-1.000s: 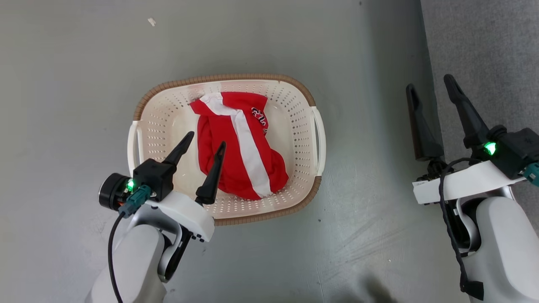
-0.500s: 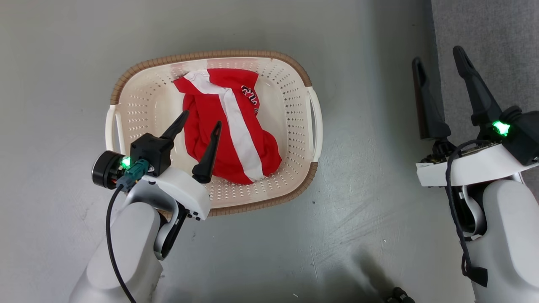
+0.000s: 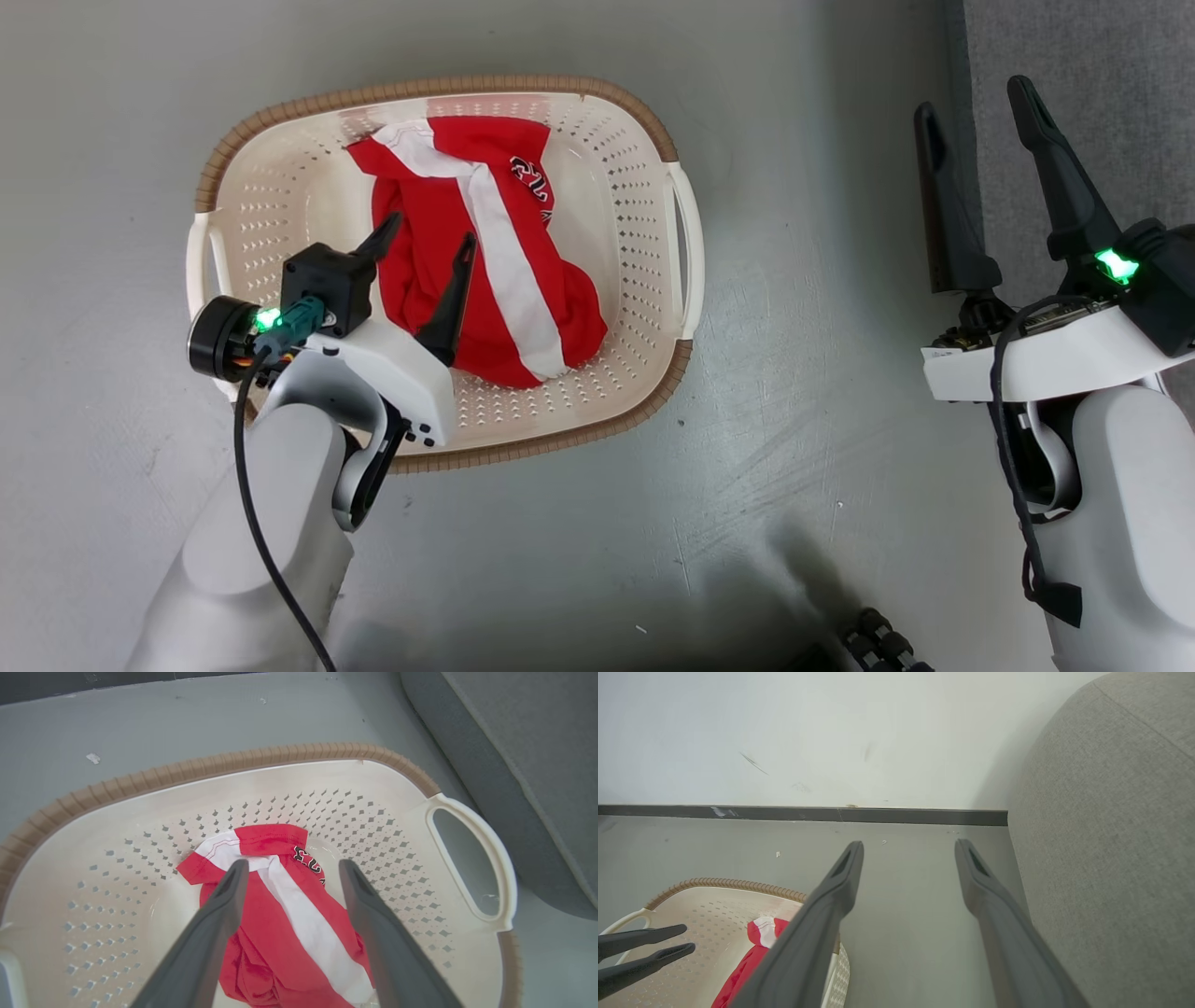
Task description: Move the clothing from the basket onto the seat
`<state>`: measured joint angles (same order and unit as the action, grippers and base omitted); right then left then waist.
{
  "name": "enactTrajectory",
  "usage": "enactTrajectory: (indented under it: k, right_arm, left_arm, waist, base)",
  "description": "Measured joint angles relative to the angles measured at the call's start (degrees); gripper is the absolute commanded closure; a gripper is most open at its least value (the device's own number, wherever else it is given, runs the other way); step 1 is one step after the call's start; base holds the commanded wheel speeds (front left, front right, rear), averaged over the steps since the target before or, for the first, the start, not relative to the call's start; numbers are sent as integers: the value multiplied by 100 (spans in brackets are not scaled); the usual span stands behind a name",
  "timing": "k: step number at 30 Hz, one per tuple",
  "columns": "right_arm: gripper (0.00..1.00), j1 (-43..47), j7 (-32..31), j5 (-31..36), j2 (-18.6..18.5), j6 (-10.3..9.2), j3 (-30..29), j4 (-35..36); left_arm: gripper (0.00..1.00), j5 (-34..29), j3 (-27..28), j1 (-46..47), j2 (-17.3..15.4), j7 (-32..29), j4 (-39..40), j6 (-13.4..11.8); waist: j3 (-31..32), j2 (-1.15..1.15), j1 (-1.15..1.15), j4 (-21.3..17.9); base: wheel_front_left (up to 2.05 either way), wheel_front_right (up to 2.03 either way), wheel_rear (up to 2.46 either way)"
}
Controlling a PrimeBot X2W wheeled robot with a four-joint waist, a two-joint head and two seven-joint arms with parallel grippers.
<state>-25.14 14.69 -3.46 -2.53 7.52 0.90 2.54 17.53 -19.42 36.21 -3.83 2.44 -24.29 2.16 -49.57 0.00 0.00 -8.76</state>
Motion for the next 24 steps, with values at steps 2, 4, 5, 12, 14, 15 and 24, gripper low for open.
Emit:
enactTrajectory:
  k: [2, 4, 5, 12, 14, 15, 24]
  right_arm:
    - [0, -3, 0, -7, 0, 0, 7, 2]
    - [0, -9, 0, -9, 1, 0, 9, 2]
    - [0, -14, 0, -10, 1, 0, 9, 2]
    - [0, -122, 0, -67, 1, 0, 47, 2]
    - [0, -122, 0, -80, 1, 0, 75, -1]
    - [0, -122, 0, -97, 0, 0, 83, -1]
    - [0, -124, 0, -178, 1, 0, 144, -7]
  left_arm:
    - [0, 0, -11, 59, 8, -86, -74, -1]
    - [0, -2, -21, 115, 13, -159, -141, -57]
    - [0, -2, -29, 146, 16, -198, -179, -59]
    - [0, -196, -98, 464, 22, -435, -381, -258]
    - [0, -264, -157, 558, 26, -544, -475, -301]
    - [0, -267, -167, 572, 30, -555, -508, -302]
    - [0, -240, -133, 669, 46, -887, -924, -431]
  waist:
    - [-43, 0, 0, -21]
    - [-83, 0, 0, -40]
    - [-102, 0, 0, -50]
    - [-202, 0, 0, -113]
    - [-224, 0, 0, -143]
    - [-230, 0, 0, -154]
    - [-312, 0, 0, -252]
  base:
    - [0, 0, 0]
    - [0, 0, 0]
    - [0, 0, 0]
    - [0, 0, 0]
    - [0, 0, 0]
    - [0, 0, 0]
    - [0, 0, 0]
